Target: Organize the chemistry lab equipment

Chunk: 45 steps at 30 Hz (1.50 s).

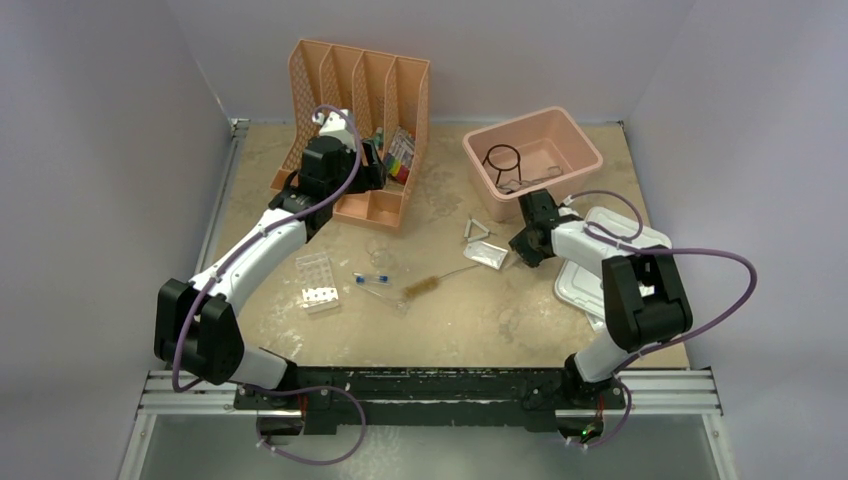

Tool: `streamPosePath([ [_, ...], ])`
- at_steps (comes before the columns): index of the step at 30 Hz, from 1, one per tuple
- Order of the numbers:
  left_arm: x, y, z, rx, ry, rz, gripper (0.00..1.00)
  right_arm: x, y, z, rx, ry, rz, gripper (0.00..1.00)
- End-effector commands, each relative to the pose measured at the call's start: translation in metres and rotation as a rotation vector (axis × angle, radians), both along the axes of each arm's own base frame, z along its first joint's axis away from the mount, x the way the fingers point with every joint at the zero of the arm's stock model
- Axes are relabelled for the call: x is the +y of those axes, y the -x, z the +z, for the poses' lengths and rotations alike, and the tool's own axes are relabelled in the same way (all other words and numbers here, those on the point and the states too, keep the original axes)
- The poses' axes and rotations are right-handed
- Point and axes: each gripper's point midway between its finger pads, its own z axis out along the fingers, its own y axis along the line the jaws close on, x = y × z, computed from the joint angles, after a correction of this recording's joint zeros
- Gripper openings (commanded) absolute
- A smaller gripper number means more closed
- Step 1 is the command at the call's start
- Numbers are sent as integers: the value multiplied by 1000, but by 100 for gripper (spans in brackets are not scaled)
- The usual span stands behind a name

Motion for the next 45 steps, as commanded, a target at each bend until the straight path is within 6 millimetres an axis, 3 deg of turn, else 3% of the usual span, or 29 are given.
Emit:
streamPosePath([
  [1, -1, -3, 31, -78, 55, 0, 68, -4, -8, 5, -20, 34, -29, 36],
  [7, -1, -3, 29, -77, 54, 0, 68, -7, -8, 6, -3, 56, -31, 23],
  [10, -2, -3, 29, -77, 56, 0, 68, -10, -8, 10, -11, 73, -30, 22],
  [15, -2, -4, 28, -77, 57, 0, 68, -9, -11, 12, -20, 77, -11, 41],
  [18, -3, -5, 28, -77, 58, -1, 68, -8, -11, 11, -11, 73, -7, 45],
  [25, -3, -5, 25, -70, 54, -1, 68, 5, -6, 8, 33, 5, 5, 24],
  [29, -3, -5, 24, -68, 53, -1, 68, -6, -9, 18, 6, 60, -19, 13],
  [34, -3, -5, 23, -66, 52, 0, 68, -19, -11, 44, -57, 115, -50, 7],
  [39, -3, -7, 24, -68, 50, 0, 68, -31, -12, 82, -126, 165, -62, 4],
  [42, -3, -9, 26, -72, 51, 1, 68, -40, -19, 117, -208, 213, -52, 4],
  [45, -4, -11, 26, -73, 51, 0, 68, -38, -40, 161, -325, 245, 17, 4],
])
